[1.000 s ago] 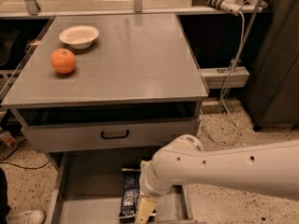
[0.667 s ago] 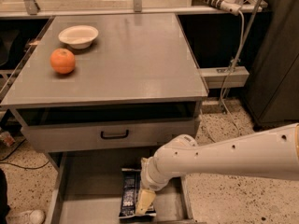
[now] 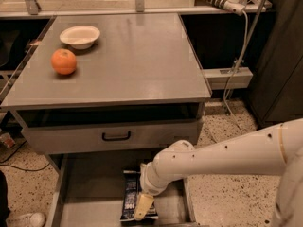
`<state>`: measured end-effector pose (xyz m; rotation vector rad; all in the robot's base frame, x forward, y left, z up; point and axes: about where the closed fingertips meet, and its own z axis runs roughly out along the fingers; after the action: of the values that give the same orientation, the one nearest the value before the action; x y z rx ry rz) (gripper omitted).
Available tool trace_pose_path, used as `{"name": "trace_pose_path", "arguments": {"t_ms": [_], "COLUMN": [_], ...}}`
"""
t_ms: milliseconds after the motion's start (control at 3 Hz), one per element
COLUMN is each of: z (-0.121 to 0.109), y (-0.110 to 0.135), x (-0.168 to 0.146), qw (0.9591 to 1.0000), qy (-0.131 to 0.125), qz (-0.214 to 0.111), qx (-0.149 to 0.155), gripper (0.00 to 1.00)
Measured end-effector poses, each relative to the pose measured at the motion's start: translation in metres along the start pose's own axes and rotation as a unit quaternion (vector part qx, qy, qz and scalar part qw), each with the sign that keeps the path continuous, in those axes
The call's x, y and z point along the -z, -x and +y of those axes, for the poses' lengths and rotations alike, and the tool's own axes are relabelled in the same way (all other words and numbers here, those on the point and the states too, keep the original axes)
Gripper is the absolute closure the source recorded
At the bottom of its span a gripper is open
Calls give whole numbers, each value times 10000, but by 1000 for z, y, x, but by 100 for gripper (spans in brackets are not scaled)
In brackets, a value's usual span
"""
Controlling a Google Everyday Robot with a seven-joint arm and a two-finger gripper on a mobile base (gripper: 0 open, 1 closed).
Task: Pick blue chip bag from middle drawer and place on counter
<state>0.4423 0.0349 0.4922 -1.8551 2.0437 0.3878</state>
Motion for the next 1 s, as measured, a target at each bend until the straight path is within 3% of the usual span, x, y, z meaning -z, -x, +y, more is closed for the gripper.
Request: {"name": "trace_pose_path", "arguments": {"t_ms": [333,1000], "z": [-4,0], "y": [-7,-8], "x": [-39,-47], "qw": [9999,9998], "qy": [122,205], "qz": [-53,0], "qx": [-69,15], "gripper": [0,0]}}
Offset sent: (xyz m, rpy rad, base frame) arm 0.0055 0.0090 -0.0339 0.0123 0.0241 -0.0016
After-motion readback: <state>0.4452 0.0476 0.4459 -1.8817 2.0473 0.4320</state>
